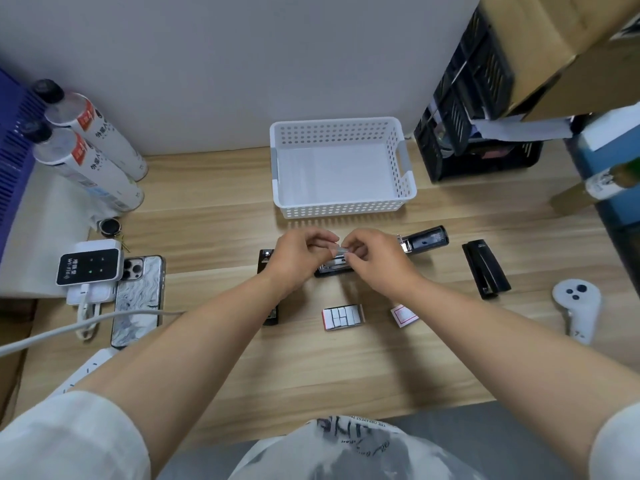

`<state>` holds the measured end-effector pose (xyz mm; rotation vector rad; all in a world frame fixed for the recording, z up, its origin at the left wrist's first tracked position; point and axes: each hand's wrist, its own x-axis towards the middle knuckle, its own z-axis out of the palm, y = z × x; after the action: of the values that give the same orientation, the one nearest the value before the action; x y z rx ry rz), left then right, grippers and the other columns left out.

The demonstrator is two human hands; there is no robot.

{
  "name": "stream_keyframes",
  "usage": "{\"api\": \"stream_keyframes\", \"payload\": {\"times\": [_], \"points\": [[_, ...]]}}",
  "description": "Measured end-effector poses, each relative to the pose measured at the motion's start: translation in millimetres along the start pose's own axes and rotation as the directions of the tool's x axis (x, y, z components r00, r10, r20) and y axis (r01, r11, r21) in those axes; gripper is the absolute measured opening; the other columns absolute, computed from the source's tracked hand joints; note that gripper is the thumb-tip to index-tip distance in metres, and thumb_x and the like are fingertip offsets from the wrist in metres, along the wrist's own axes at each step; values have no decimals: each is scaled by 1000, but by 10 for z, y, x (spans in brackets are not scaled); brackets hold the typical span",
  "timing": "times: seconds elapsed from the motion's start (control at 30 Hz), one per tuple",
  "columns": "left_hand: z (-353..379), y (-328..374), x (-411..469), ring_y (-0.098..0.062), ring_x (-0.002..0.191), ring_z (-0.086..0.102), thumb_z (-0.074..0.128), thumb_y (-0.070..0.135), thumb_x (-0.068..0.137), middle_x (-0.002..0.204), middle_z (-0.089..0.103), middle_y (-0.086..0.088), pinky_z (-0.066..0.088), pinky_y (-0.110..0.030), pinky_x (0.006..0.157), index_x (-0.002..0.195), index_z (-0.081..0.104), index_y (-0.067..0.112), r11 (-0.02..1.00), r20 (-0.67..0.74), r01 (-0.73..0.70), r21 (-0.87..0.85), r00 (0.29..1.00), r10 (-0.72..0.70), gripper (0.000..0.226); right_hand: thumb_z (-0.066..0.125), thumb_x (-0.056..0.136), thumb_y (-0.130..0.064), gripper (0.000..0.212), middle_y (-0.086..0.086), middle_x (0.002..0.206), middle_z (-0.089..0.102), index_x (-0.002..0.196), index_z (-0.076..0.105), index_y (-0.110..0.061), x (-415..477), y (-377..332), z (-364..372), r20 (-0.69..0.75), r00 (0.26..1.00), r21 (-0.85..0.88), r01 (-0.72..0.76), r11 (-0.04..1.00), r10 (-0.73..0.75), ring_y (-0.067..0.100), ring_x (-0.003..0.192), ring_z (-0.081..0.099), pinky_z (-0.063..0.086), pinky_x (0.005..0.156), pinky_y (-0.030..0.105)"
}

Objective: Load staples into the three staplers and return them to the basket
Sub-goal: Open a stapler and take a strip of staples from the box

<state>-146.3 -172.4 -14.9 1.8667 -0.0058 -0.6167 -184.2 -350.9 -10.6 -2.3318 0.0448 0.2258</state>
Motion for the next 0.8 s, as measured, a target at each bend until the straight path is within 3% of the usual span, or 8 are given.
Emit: {"api": "stream_keyframes", "payload": {"times": [0.07, 0.17, 0.27, 0.33, 0.43, 0.53, 0.63, 0.8], "points": [[22, 11, 30, -8, 82, 73, 78, 11, 85, 92, 79, 1, 59, -28, 81, 102, 78, 18, 979, 24, -96, 179, 995, 93, 18, 69, 84, -12, 14, -8, 84, 67, 92, 69, -24, 13, -4, -68, 11, 1000, -23, 5, 1000, -5, 4, 74, 63, 52, 72, 22], [59, 39, 57, 0, 85, 68, 76, 36, 86, 90, 76, 15, 52, -26, 74, 97, 79, 30, 879, 84, -230, 419, 973, 214, 13, 67, 86, -12, 11, -7, 85, 65, 93, 68, -21, -1, -47, -189, 36, 997, -85, 68, 994, -65, 10, 77, 62, 55, 76, 33], [116, 49, 110, -8, 88, 66, 73, 43, 86, 90, 71, 17, 54, -34, 77, 94, 78, 33, 831, 50, -249, 497, 964, 260, 14, 62, 89, -16, 10, -4, 93, 61, 99, 62, -18, -34, -76, -350, 7, 984, -156, 175, 972, -176, 13, 80, 60, 53, 75, 36], [183, 30, 145, -8, 88, 65, 72, 42, 88, 86, 69, 19, 55, -37, 78, 92, 78, 32, 820, 45, -246, 516, 964, 261, 12, 58, 91, -16, 13, -3, 97, 57, 103, 60, -17, -68, -40, -472, -106, 971, -192, 193, 962, -216, 15, 84, 57, 51, 74, 37], [301, -38, 193, -8, 92, 66, 72, 41, 89, 90, 73, 19, 56, -38, 79, 93, 76, 31, 817, 43, -206, 538, 975, 217, 12, 56, 88, -16, 24, 3, 111, 56, 111, 62, -15, -103, 152, -620, -323, 943, -364, -48, 930, -77, 24, 106, 49, 46, 87, 44], [402, -114, 215, -12, 93, 66, 71, 44, 89, 91, 73, 17, 56, -40, 75, 93, 72, 32, 783, 16, -190, 593, 974, 225, 13, 56, 91, -25, 40, 8, 130, 47, 131, 54, -18, -148, 362, -647, -326, 923, -343, -315, 885, 202, 29, 125, 40, 39, 102, 49], [474, -175, 229, -15, 91, 63, 71, 44, 89, 91, 72, 17, 54, -38, 71, 93, 70, 33, 748, -5, -183, 638, 970, 242, 12, 54, 97, -28, 46, 10, 138, 40, 140, 45, -15, -177, 533, -593, -280, 901, -195, -391, 900, 331, 32, 126, 43, 43, 101, 50], [516, -258, 233, -16, 90, 60, 70, 37, 91, 92, 67, 14, 49, -35, 65, 95, 66, 34, 706, -8, -186, 683, 965, 261, 7, 53, 98, -23, 38, 10, 135, 40, 135, 47, -14, -189, 652, -539, -282, 900, -112, -376, 920, 334, 35, 105, 56, 48, 86, 40]]}}
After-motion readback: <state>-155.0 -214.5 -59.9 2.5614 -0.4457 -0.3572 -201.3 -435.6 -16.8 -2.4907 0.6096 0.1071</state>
